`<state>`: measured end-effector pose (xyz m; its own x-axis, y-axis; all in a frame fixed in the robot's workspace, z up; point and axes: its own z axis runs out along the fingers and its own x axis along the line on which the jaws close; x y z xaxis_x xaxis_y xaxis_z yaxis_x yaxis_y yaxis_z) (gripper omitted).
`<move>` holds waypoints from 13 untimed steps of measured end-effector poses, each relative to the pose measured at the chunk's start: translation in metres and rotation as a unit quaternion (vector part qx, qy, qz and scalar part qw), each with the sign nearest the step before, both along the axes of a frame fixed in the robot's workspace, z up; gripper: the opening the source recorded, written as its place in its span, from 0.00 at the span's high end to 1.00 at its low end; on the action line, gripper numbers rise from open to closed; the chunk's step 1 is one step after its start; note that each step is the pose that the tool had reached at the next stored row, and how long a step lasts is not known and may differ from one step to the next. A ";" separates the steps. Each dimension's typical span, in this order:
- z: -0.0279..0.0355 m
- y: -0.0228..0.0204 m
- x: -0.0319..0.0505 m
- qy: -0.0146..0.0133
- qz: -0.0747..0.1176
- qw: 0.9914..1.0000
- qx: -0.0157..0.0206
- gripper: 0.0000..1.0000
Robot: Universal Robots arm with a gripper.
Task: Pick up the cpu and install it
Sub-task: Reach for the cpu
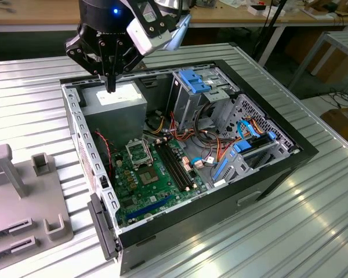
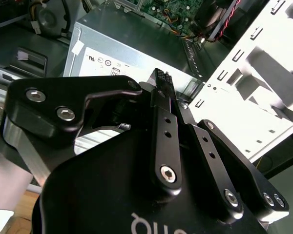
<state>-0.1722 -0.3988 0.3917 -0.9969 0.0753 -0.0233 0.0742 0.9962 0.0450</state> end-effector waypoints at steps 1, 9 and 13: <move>0.0000 0.0000 -0.0005 0.000 0.000 1.000 0.000 0.89; -0.0002 0.0000 -0.0049 0.000 0.000 1.000 0.000 0.89; -0.0002 0.0000 -0.0077 0.000 0.000 1.000 0.000 0.89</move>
